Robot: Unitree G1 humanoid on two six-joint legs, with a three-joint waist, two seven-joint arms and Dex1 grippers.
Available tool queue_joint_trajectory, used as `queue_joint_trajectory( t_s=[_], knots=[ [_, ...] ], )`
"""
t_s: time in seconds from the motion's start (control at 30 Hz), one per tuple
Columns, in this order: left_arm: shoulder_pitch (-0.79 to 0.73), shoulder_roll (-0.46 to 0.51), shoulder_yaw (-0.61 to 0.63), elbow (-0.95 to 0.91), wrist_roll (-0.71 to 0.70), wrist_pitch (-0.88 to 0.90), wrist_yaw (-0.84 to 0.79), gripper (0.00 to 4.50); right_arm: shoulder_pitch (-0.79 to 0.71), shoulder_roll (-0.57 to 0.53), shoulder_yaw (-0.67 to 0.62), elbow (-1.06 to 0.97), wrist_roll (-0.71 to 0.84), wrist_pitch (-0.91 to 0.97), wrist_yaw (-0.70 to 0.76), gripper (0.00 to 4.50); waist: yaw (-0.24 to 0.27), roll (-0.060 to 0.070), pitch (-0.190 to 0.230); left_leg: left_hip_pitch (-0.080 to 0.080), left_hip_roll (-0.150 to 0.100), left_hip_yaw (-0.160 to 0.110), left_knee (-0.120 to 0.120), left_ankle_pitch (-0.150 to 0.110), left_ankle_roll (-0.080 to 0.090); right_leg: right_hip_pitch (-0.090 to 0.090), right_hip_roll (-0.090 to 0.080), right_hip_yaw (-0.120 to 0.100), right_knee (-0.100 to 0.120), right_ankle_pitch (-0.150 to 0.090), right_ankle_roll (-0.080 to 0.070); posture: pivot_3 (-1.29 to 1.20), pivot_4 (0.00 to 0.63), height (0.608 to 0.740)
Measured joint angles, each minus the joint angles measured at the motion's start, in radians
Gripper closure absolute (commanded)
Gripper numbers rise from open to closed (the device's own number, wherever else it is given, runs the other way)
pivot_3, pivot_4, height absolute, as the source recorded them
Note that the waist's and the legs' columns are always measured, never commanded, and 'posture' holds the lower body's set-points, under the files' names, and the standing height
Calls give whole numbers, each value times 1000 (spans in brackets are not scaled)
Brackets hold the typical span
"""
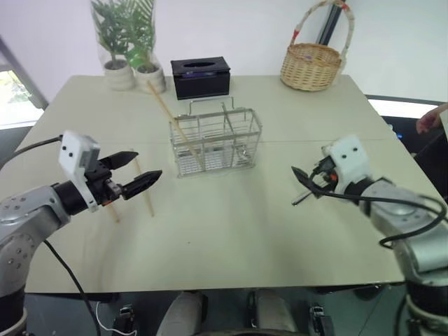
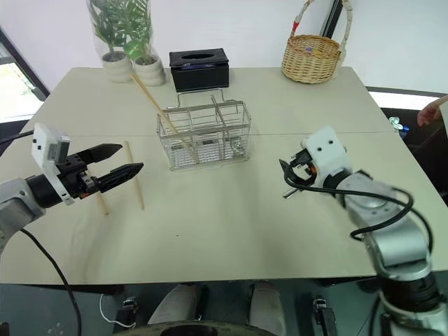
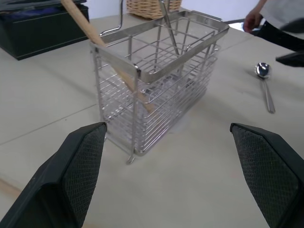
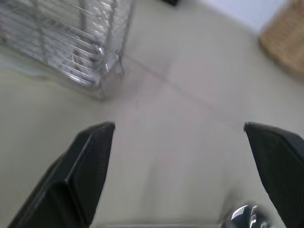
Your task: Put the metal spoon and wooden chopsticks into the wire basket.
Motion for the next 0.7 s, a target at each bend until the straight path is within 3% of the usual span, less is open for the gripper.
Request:
queue_joint_trajectory(
  t_s=[0.13,0.4,0.57,0.7],
  knots=[
    [5,0,-21,-34,-34,4,-2,114,-172,-152,105,327,-95,-440,338,0,-8,-2,2,3,3,1,0,0,0,2,0,0,0,0,0,0,150,650],
    [3,-1,-50,-81,-78,13,22,114,-575,-78,384,1008,-266,-999,848,0,-24,-4,4,3,3,0,-1,0,0,2,0,0,1,0,0,0,150,650],
    [3,2,-40,-102,-114,26,62,114,-782,11,526,1404,-451,-1259,959,0,-24,-3,5,1,1,0,-1,0,-1,0,0,1,2,1,1,0,150,650],
    [4,12,-6,-123,-153,43,104,114,-904,75,615,1617,-616,-1375,906,0,-22,-3,4,1,1,-1,-1,1,-2,0,0,1,3,1,1,0,150,650]
  ],
)
